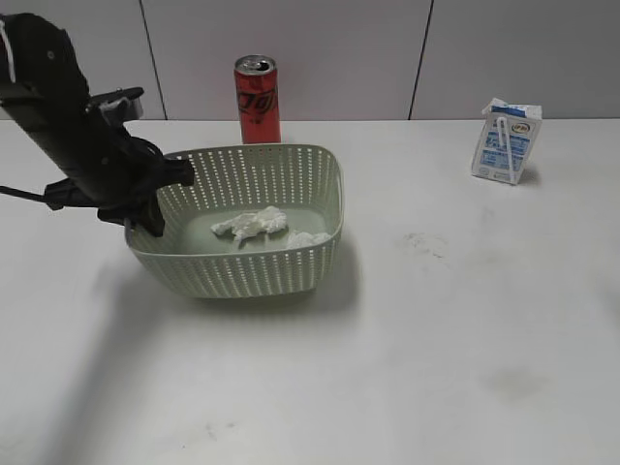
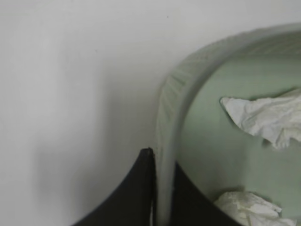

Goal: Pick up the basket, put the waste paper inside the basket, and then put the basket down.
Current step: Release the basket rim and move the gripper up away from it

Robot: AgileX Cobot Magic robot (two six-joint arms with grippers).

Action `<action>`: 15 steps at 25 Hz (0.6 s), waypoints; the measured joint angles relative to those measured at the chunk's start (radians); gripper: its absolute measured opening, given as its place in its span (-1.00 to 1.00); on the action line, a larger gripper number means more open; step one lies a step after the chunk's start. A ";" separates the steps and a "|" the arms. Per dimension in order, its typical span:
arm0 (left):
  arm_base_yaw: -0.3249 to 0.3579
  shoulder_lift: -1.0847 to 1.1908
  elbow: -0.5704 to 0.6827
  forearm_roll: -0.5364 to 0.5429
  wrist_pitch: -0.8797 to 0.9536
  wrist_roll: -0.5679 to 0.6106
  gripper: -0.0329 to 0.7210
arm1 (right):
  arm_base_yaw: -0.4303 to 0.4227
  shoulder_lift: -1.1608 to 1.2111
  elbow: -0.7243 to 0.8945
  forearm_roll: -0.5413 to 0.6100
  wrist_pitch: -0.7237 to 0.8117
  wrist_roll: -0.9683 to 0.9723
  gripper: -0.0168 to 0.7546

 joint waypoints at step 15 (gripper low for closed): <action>-0.001 0.006 -0.010 0.076 -0.044 0.000 0.55 | 0.000 -0.586 0.654 -0.015 -0.204 -0.080 0.58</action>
